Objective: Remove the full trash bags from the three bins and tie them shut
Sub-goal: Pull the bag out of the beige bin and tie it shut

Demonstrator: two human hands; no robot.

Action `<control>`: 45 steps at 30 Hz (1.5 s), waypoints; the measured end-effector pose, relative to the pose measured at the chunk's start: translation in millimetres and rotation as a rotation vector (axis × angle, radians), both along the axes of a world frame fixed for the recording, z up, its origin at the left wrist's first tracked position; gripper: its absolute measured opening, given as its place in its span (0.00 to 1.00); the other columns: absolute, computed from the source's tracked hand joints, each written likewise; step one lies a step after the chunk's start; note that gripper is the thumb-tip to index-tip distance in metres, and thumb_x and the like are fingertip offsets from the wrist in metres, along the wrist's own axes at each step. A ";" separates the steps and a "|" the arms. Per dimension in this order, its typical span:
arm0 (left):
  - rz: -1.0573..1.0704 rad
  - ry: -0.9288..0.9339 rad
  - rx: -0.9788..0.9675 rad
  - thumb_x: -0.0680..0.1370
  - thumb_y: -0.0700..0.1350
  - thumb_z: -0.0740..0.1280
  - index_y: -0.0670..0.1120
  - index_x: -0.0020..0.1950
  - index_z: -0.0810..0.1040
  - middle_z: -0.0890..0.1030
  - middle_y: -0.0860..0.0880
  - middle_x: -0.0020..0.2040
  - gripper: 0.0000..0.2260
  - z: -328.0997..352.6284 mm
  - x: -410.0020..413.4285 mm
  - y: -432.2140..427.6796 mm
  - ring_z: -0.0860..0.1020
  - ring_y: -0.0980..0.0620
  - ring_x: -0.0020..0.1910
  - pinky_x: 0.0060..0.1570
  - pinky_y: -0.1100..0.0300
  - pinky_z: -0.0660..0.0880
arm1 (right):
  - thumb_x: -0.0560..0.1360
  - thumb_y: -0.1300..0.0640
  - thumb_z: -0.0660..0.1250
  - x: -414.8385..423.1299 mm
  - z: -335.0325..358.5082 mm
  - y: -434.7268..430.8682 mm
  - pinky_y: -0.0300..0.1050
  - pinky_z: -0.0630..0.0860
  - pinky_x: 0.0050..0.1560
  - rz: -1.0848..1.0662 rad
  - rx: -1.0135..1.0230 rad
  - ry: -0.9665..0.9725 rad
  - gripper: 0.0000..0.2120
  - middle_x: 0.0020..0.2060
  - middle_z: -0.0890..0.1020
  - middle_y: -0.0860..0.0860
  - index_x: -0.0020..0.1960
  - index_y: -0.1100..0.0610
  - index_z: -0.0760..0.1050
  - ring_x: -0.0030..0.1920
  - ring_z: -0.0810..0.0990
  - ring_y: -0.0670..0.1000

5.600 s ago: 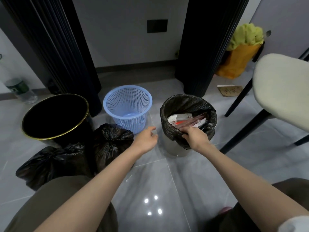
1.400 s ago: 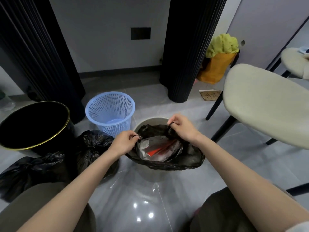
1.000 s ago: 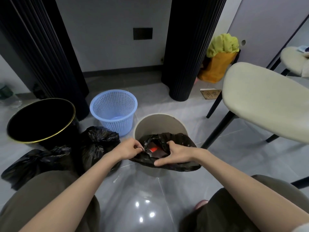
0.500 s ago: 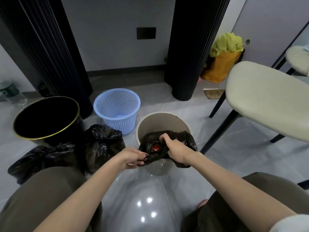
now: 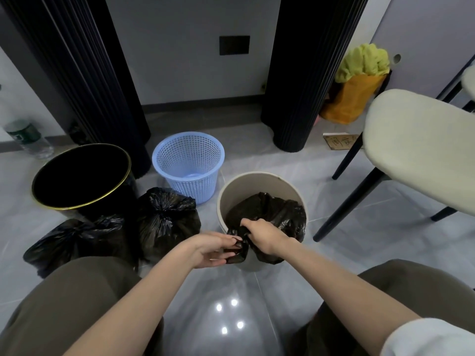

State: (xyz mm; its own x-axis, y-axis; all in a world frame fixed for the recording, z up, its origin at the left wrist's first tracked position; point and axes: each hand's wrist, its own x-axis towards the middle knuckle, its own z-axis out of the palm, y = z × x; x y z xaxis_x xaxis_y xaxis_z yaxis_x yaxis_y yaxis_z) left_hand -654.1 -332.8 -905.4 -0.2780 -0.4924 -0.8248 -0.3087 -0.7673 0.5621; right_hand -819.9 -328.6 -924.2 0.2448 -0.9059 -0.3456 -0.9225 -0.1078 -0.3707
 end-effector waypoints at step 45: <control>0.772 0.801 0.053 0.80 0.36 0.54 0.37 0.63 0.69 0.72 0.40 0.67 0.13 -20.8 -84.0 -138.2 0.74 0.40 0.63 0.65 0.46 0.69 | 0.79 0.66 0.51 -72.3 173.4 -22.7 0.32 0.63 0.28 -0.787 -0.825 -0.447 0.16 0.29 0.68 0.47 0.35 0.51 0.60 0.28 0.64 0.44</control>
